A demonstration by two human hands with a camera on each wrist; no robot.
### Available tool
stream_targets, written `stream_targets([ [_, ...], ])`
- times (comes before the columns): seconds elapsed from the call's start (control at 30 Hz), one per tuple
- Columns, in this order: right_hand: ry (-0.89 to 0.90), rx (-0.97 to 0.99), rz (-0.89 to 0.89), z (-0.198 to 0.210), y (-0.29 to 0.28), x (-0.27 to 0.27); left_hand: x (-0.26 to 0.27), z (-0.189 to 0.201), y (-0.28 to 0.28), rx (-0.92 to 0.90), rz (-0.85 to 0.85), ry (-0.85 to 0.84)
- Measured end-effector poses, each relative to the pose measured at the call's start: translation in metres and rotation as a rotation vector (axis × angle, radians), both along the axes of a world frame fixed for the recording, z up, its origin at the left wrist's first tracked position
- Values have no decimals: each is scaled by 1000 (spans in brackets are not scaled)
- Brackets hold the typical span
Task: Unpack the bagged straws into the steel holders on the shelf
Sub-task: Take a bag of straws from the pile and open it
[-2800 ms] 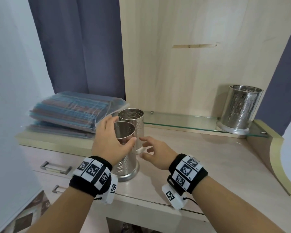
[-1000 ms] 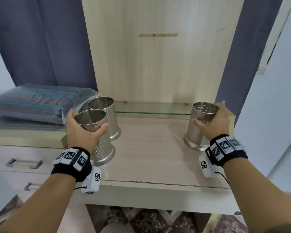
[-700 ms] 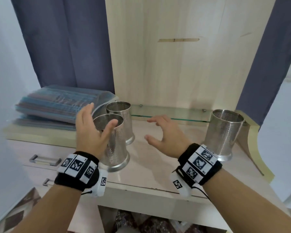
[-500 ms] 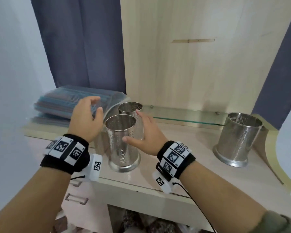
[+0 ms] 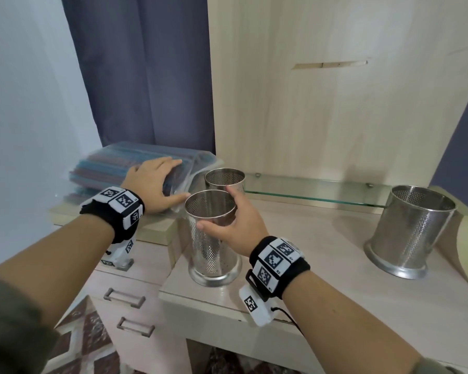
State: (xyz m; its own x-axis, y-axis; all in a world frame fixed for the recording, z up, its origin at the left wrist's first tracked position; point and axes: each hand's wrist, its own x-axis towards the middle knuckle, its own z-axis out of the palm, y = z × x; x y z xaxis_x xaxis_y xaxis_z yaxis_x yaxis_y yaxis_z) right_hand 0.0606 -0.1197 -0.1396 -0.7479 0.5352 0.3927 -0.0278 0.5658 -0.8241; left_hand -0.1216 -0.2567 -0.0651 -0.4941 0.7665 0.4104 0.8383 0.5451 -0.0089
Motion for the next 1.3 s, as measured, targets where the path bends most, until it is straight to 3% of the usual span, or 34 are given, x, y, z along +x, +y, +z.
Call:
stream_targets([
  [0.17, 30, -24, 16, -3, 1, 0, -1, 2, 14, 56, 95, 48],
  [0.37, 41, -42, 28, -5, 5, -3, -8, 12, 11, 224, -68, -6],
  [0.53, 50, -41, 44, -8, 5, -3, 0, 36, 0, 254, -68, -65],
  [0.83, -17, -14, 87, 2, 7, 5, 53, 89, 8, 451, -118, -76],
  [0.97, -86, 131, 156, 31, 16, 19, 94, 121, 22, 494, -216, 5],
  [1.2, 463, 92, 252, 120, 25, 57, 179, 166, 35, 849, -519, 82],
  [1.3, 618, 122, 272, 152, 26, 85, 214, 178, 42, 998, -694, -111],
])
